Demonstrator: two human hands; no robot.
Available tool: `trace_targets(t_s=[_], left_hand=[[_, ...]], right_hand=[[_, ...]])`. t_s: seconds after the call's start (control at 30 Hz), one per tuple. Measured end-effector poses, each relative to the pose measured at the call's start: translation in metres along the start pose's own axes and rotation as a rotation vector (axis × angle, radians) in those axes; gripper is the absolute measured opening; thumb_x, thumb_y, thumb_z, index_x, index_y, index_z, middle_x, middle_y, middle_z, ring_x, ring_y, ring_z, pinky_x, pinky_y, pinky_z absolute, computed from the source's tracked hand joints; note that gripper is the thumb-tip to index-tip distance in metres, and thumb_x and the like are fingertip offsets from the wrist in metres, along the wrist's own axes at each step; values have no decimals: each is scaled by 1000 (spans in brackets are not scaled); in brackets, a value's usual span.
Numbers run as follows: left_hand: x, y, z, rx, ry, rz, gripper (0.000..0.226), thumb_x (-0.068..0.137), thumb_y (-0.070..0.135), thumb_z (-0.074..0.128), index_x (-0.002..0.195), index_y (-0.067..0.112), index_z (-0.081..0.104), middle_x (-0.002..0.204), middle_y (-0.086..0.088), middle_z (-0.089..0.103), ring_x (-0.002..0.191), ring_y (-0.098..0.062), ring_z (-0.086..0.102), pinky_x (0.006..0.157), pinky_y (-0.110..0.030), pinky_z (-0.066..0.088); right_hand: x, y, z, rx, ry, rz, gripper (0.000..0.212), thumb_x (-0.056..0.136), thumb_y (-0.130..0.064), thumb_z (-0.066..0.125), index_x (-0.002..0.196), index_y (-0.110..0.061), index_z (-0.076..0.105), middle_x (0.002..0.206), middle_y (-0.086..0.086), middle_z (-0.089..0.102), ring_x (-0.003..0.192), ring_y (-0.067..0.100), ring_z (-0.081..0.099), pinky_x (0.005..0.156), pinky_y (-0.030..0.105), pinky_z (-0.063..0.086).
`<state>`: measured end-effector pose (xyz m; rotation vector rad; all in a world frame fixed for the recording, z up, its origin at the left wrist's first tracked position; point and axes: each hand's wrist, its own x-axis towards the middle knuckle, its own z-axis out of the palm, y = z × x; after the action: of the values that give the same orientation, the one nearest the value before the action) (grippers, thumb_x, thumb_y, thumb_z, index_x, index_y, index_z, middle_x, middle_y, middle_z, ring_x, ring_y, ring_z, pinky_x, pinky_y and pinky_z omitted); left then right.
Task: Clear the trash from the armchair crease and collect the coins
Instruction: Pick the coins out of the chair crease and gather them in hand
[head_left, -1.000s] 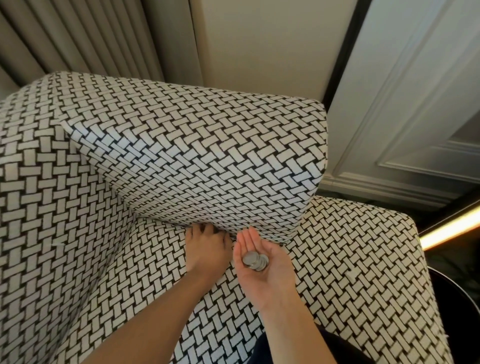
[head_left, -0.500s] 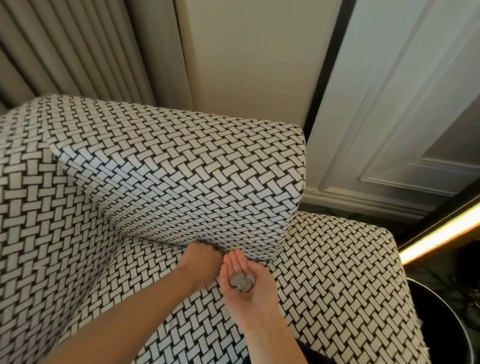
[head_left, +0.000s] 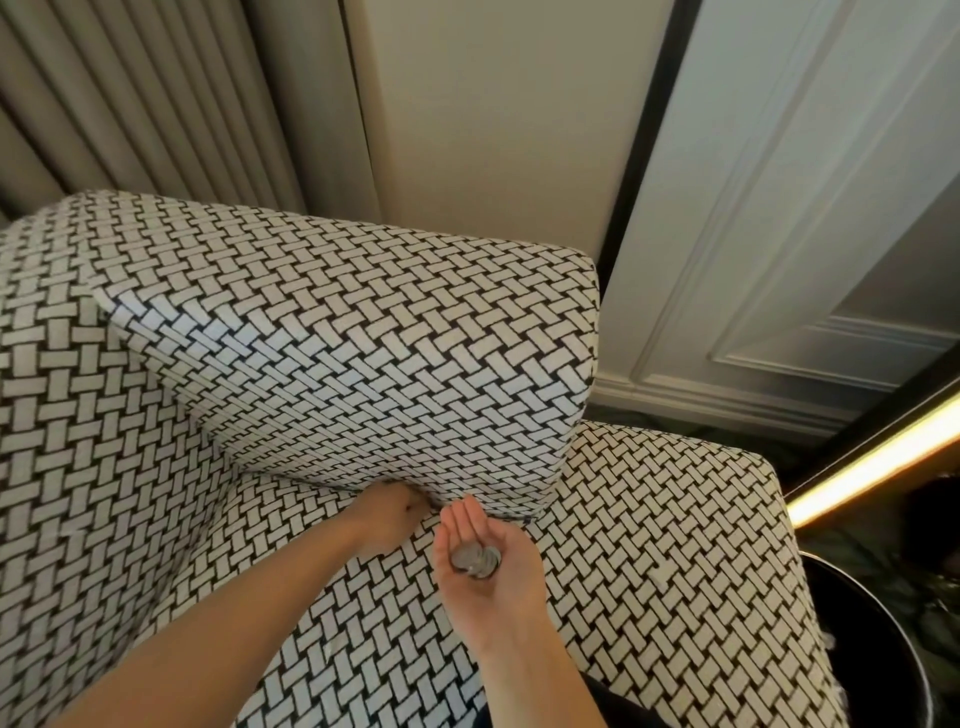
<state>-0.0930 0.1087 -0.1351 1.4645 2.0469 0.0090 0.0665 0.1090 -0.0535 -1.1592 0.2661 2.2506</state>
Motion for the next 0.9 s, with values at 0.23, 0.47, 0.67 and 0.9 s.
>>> trace_targets(t_s=[0.23, 0.47, 0.67, 0.9], left_hand=[[6, -4, 10, 73, 28, 0, 41, 99, 29, 25, 133, 29, 48, 142, 5, 46, 132, -16, 37, 107, -31, 25], [5, 17, 17, 306, -8, -144, 45, 94, 41, 30, 133, 23, 45, 144, -3, 41, 135, -27, 29, 110, -43, 19], [5, 29, 29, 407, 124, -202, 38, 89, 44, 42, 117, 22, 57, 130, -3, 54, 128, -26, 38, 110, -41, 22], [0, 19, 27, 121, 263, -160, 41, 95, 36, 28, 109, 27, 65, 121, 3, 62, 120, -19, 45, 104, -34, 24]], right_hand=[[4, -2, 1, 6, -15, -1, 27, 93, -6, 44, 97, 8, 67, 99, 20, 70, 97, 28, 65, 93, 38, 48], [6, -2, 2, 22, -18, -10, 28, 95, -6, 41, 92, 8, 66, 103, 20, 68, 101, 28, 63, 97, 38, 46], [9, -2, 1, 12, -11, -22, 28, 96, -8, 40, 94, 6, 64, 104, 19, 68, 100, 27, 63, 91, 36, 47], [11, -2, -2, -10, -21, -30, 30, 96, -9, 38, 97, 6, 64, 103, 19, 67, 103, 27, 63, 97, 37, 46]])
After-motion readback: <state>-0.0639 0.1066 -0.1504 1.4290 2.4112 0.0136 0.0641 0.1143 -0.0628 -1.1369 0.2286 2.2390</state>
